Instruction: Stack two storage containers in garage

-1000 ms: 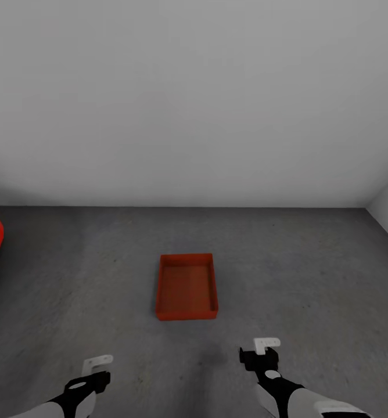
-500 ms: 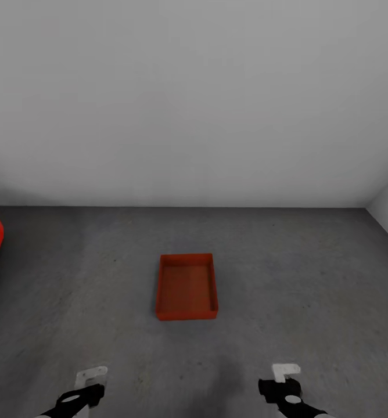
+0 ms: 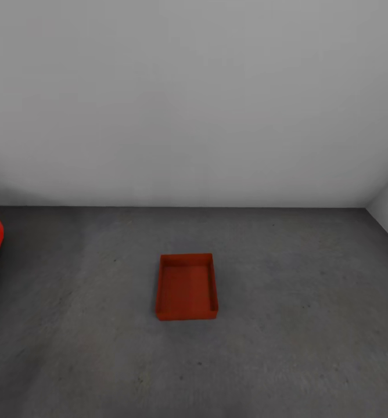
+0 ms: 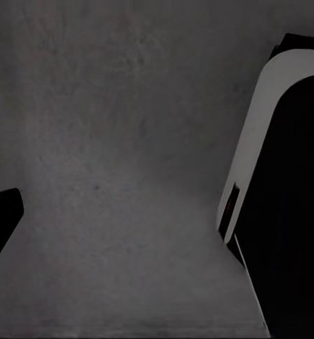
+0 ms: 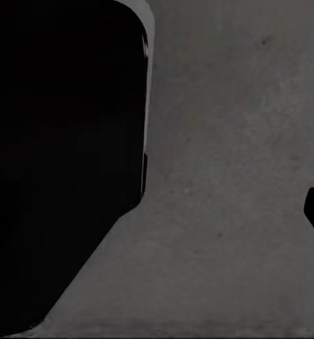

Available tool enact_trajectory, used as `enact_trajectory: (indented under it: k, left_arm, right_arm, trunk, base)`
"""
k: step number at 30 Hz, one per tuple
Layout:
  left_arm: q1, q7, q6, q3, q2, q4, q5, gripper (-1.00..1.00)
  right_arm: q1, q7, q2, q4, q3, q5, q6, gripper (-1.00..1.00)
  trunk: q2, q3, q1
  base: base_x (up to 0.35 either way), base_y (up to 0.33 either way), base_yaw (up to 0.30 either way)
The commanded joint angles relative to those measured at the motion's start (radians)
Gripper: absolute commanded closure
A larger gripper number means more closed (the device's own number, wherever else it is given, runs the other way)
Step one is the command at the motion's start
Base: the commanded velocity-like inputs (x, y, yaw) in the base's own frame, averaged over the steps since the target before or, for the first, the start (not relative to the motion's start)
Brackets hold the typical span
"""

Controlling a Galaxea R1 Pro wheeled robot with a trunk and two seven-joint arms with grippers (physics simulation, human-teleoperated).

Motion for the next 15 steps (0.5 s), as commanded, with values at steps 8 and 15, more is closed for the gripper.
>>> enact_trajectory:
  k: [8,15]
  left_arm:
    - [0.058,-0.005,0.063,-0.001,-0.006,0.001,0.006,-1.0]
    - [0.082,-0.005,0.022,-0.001,-0.016,0.001,0.006,-1.0]
  right_arm:
    - [0.117,0.001,0.004,0.003,-0.004,0.006,-0.093,-1.0]
    - [0.132,0.012,0.005,0.003,-0.005,0.005,-0.109,-1.0]
  trunk:
    - [-0.001,0.006,0.0]
    - [-0.001,0.017,0.0]
  base:
    - [0.0,0.0,0.0]
    - [0.0,0.0,0.0]
